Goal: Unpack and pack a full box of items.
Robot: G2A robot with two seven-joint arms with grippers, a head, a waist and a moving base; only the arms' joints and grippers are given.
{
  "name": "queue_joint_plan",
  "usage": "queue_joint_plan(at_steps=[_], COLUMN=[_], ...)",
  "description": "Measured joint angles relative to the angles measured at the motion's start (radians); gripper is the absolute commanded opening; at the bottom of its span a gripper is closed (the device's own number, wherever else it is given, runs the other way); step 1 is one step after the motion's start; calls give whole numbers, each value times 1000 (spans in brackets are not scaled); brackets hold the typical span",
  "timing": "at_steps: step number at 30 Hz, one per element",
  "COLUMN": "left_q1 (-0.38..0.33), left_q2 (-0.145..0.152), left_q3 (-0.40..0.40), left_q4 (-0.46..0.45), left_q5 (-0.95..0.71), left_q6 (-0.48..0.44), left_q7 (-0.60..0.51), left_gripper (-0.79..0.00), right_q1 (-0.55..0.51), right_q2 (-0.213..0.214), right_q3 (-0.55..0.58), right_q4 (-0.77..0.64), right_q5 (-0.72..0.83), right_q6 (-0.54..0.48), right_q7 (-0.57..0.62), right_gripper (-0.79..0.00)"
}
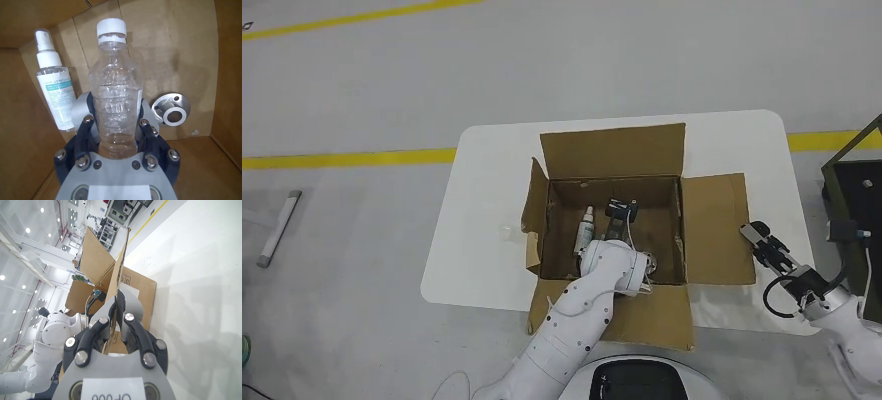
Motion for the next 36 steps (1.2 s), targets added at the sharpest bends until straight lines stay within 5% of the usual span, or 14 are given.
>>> queue_joint_plan(at_steps=[1,12,36], left_q1=[0,16,52], left_q2=[-1,-5,2], left_q3=[-2,-28,-164], left_q4=[-1,-68,-592], left_q5=[2,23,19], left_q6=[0,0,-44], left_q7=[0,-1,-118], left_gripper=[-785,-785,-785], right_q1=[0,1,13], right_q2=[0,-1,9], right_q3=[0,0,159], right_q4=[0,-3,14], right_q5=[0,-5,13], right_q6=[0,0,-9], right_q7=[0,1,12], right_gripper=[-785,-785,-785])
